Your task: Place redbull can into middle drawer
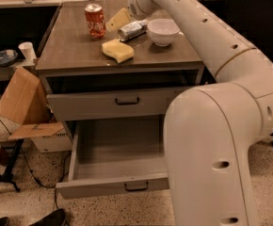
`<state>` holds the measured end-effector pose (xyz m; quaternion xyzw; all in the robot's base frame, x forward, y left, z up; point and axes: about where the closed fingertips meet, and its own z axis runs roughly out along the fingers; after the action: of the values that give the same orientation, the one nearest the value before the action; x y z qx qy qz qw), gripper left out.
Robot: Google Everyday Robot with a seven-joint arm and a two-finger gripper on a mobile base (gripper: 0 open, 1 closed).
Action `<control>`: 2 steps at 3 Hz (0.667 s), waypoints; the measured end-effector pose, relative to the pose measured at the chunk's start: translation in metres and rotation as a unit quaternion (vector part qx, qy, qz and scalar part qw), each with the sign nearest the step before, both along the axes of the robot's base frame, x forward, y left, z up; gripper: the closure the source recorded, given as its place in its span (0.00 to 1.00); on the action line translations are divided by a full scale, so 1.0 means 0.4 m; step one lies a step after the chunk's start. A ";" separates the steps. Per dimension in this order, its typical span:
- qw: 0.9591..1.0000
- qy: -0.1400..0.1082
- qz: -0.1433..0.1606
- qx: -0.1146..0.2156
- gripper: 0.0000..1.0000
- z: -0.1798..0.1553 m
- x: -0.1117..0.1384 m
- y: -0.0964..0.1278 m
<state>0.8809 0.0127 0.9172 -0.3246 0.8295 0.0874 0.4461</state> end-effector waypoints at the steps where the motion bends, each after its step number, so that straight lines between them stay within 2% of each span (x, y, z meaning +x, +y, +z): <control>1: 1.000 -0.001 -0.016 0.003 0.00 -0.025 0.023 0.022; 2: 0.999 -0.005 -0.034 0.002 0.00 -0.040 0.044 0.026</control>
Offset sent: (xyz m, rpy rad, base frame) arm 0.0227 0.0091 -0.0158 0.0069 -0.0303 -0.1121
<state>0.8985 0.0232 0.9012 -0.2957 0.8374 0.0726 0.4539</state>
